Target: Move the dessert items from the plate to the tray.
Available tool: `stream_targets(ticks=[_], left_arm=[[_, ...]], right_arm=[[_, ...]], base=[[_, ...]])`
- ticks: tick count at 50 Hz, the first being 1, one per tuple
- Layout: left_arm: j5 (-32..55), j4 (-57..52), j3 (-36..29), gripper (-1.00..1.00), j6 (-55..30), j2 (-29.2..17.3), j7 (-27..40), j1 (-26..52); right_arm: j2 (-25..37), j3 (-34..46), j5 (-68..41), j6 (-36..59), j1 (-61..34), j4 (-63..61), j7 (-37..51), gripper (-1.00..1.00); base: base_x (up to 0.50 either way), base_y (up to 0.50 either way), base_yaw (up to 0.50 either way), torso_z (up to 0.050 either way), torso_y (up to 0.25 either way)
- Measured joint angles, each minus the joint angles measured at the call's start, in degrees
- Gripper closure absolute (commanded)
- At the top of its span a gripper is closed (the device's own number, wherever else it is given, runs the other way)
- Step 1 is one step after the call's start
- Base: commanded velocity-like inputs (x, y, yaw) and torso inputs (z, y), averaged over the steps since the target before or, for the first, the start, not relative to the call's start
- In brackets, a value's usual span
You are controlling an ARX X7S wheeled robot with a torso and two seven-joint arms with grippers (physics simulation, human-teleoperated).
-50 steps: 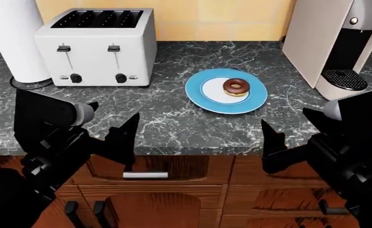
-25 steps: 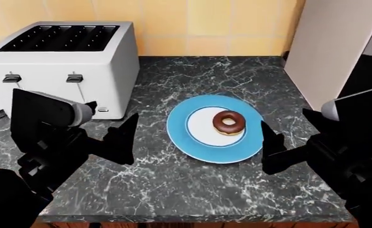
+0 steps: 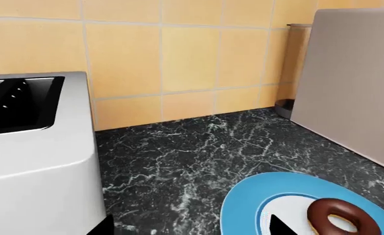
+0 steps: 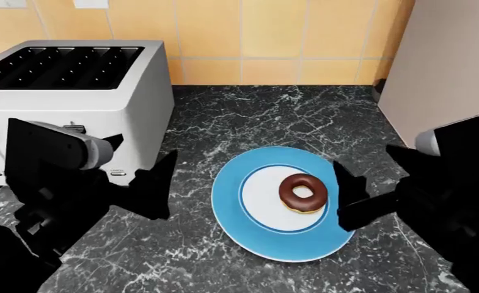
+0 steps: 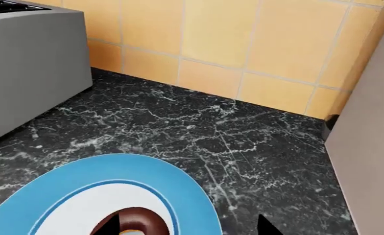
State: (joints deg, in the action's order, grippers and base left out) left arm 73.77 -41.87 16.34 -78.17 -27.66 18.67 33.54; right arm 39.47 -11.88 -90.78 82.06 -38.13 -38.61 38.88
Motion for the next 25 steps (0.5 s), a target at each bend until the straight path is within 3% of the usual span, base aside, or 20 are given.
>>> stream_targets(ticks=[15,25], left_arm=[[7.8,-0.5,2.0,-1.00,-1.0,-1.7,4.5,0.3],[8.6,-0.7,2.0,-1.00,-0.5,-2.3,4.8,0.1]], right_arm=[[7.4,18.5,-26.4,-3.2,-13.6,11.5,13.5,-1.00],[6.9,30.6,-33.8,-3.0,-22.5,20.2,17.9,-1.00]], base=[[0.00,0.00,0.00,0.000,0.000],[0.00,0.00,0.00,0.000,0.000]])
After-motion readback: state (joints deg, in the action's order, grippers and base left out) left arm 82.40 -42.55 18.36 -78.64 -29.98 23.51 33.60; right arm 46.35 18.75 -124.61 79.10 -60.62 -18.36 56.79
